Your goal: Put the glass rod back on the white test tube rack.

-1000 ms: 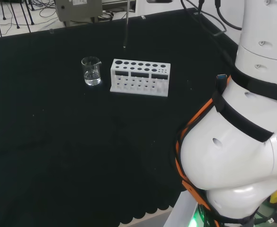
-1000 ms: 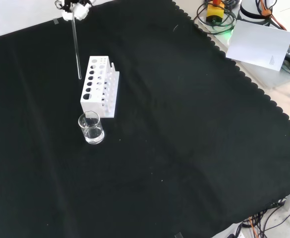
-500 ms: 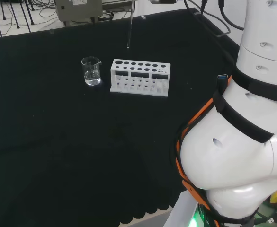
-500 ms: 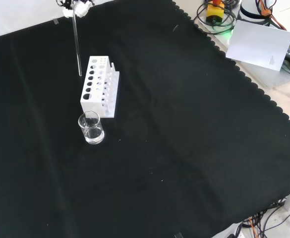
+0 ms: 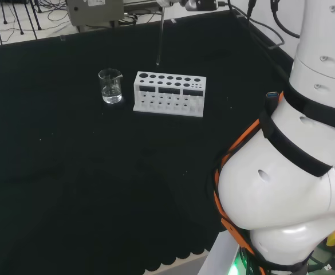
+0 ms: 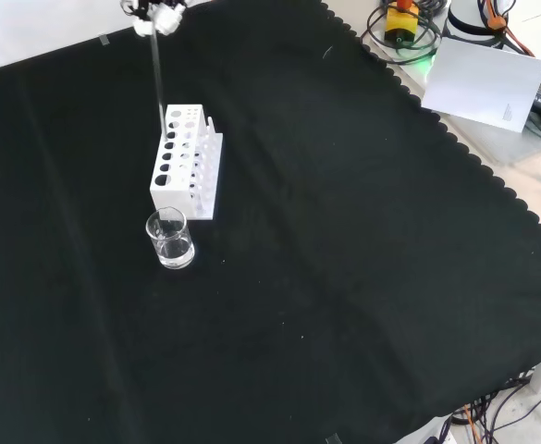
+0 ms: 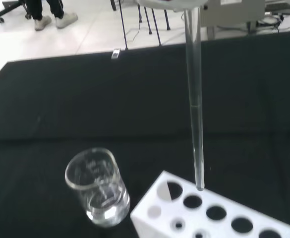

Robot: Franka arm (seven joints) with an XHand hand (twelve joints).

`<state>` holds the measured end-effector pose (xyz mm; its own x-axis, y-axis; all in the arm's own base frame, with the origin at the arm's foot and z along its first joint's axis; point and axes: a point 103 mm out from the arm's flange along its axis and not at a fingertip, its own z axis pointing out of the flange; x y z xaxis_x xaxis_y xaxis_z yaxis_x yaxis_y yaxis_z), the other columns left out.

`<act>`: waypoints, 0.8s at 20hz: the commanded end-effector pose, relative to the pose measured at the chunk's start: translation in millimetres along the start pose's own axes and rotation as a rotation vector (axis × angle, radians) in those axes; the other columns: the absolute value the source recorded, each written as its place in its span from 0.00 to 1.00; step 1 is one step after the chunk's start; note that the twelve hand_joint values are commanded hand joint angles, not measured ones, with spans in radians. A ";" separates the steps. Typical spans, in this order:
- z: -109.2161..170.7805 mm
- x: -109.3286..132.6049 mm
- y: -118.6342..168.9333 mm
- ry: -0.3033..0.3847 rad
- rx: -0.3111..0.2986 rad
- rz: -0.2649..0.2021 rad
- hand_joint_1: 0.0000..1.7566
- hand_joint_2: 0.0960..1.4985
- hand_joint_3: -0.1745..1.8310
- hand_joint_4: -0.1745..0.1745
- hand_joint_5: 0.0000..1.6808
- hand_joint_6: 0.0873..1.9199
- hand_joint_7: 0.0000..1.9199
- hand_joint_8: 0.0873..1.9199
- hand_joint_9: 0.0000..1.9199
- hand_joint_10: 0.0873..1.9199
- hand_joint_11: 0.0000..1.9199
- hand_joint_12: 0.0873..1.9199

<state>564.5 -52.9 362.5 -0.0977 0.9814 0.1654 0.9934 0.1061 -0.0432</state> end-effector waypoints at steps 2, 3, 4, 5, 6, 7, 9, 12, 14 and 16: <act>0.8 -3.5 -13.7 -0.019 -0.009 -0.003 0.75 0.68 0.05 0.00 0.79 0.00 0.64 0.45 0.91 0.25 0.85 0.42; 1.3 -0.7 -11.2 -0.026 0.003 0.005 0.75 0.68 0.05 0.00 0.79 0.00 0.64 0.45 0.91 0.25 0.85 0.42; 1.7 0.0 -10.3 -0.025 0.005 0.009 0.75 0.68 0.05 0.00 0.79 0.00 0.64 0.45 0.91 0.25 0.85 0.42; 2.3 -0.2 -9.9 -0.021 0.005 0.012 0.75 0.68 0.05 0.00 0.79 0.00 0.64 0.45 0.91 0.25 0.85 0.42; 3.0 -1.1 -9.8 -0.018 0.007 0.013 0.75 0.68 0.05 0.00 0.79 0.00 0.64 0.45 0.91 0.25 0.85 0.42; 4.5 -2.2 -9.2 -0.014 0.010 0.014 0.75 0.68 0.05 0.00 0.79 0.00 0.64 0.45 0.91 0.25 0.85 0.42; 8.0 -4.8 -6.8 -0.006 0.015 0.016 0.75 0.68 0.05 0.00 0.79 0.00 0.64 0.45 0.91 0.25 0.85 0.42; 14.3 -7.7 1.9 0.002 0.021 0.018 0.75 0.68 0.05 0.00 0.79 0.00 0.64 0.45 0.91 0.25 0.85 0.42; 15.0 -6.6 4.9 -0.006 0.019 0.019 0.75 0.68 0.05 0.00 0.79 0.00 0.64 0.45 0.91 0.25 0.85 0.42; 13.2 -3.1 7.4 -0.010 0.026 0.027 0.75 0.68 0.05 0.00 0.79 0.00 0.64 0.45 0.91 0.25 0.85 0.42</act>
<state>564.7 -56.6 348.9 -0.0804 0.9841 0.1583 0.9936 0.0918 -0.0656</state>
